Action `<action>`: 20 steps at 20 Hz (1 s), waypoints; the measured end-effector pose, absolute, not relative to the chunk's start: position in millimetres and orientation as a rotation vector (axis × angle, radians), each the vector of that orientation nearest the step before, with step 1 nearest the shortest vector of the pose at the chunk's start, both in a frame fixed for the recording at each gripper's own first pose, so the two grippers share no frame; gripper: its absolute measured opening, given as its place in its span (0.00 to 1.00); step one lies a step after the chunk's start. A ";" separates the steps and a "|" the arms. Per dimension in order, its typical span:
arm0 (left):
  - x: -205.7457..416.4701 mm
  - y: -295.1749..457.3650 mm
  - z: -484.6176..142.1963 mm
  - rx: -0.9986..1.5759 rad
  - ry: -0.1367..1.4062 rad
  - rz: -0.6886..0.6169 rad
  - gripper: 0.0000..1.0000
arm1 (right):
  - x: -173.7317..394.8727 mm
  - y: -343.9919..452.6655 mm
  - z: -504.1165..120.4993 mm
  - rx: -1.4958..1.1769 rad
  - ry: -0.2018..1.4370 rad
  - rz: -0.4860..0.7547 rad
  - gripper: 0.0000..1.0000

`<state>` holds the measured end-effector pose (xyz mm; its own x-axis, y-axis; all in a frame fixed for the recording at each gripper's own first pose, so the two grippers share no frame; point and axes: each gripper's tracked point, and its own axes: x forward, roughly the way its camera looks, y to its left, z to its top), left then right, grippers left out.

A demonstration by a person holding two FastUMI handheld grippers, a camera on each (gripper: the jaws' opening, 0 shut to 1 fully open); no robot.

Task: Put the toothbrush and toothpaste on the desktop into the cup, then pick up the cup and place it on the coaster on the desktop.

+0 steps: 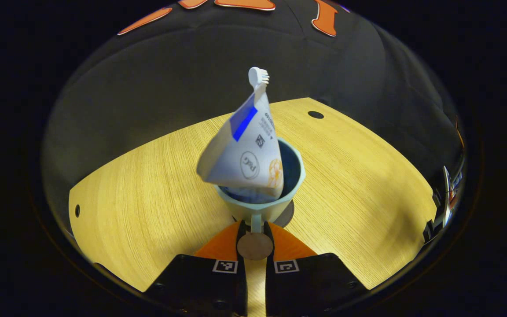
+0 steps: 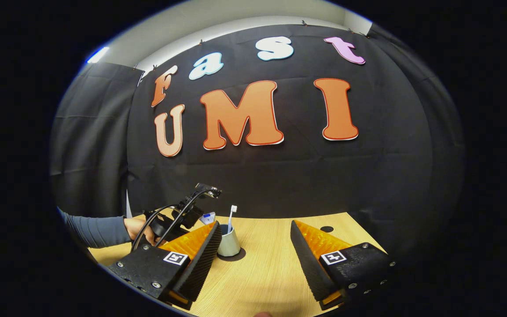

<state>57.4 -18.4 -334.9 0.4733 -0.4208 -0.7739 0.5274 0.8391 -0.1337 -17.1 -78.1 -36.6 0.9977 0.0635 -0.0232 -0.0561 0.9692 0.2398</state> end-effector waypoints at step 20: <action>-1.4 81.4 -157.3 0.044 0.427 -0.370 0.98 | -6.9 -40.2 -16.1 0.164 -0.030 0.006 0.94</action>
